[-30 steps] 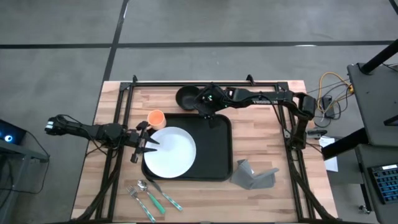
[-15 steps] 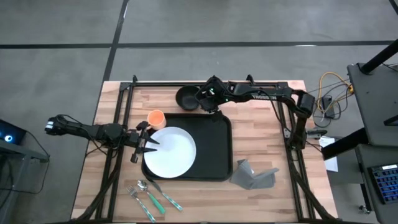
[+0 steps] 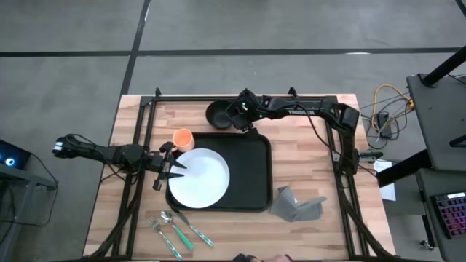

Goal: Set up tray
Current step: Put the black bowl on the white plate

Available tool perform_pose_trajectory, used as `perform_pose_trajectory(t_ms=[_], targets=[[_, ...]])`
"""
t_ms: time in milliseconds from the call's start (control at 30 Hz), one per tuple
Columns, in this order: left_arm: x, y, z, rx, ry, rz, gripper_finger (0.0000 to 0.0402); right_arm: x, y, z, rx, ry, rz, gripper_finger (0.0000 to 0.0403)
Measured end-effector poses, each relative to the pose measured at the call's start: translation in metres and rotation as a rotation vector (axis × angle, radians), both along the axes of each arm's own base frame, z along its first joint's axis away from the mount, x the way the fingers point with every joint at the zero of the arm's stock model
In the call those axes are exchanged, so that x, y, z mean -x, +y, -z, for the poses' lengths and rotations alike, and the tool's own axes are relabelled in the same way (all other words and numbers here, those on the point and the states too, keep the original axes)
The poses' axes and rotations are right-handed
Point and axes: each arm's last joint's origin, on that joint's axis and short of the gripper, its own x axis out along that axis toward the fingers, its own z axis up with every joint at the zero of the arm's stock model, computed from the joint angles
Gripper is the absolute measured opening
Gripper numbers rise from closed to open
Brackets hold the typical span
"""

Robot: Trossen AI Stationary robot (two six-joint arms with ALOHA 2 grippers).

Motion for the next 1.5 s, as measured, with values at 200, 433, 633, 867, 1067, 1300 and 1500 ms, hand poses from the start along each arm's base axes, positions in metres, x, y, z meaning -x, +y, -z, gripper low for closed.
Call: perform_pose_trajectory(t_ms=[200,433,633,867,1067,1300,1500], targets=[[0.0,0.0,0.0,0.0,0.0,0.0,0.0119,-0.004,-0.002,0.016,0.007,0.037,-0.023,0.0156],[0.0,0.0,0.0,0.0,0.0,0.0,0.0119,-0.004,-0.003,0.019,0.012,0.039,-0.026,0.0142],[0.0,0.0,0.0,0.0,0.0,0.0,0.0119,-0.004,-0.005,0.021,0.041,0.057,0.001,0.0095],[0.0,0.0,0.0,0.0,0.0,0.0,0.0119,-0.006,-0.005,0.027,0.049,0.07,0.007,0.002],[0.0,0.0,0.0,0.0,0.0,0.0,0.0119,-0.007,-0.008,0.022,0.099,0.085,0.054,0.0009],[0.0,0.0,0.0,0.0,0.0,0.0,0.0119,-0.01,-0.001,0.008,0.076,0.15,0.046,0.0009],[0.0,0.0,0.0,0.0,0.0,0.0,0.0119,-0.017,0.02,-0.007,0.044,0.202,0.01,0.0009]])
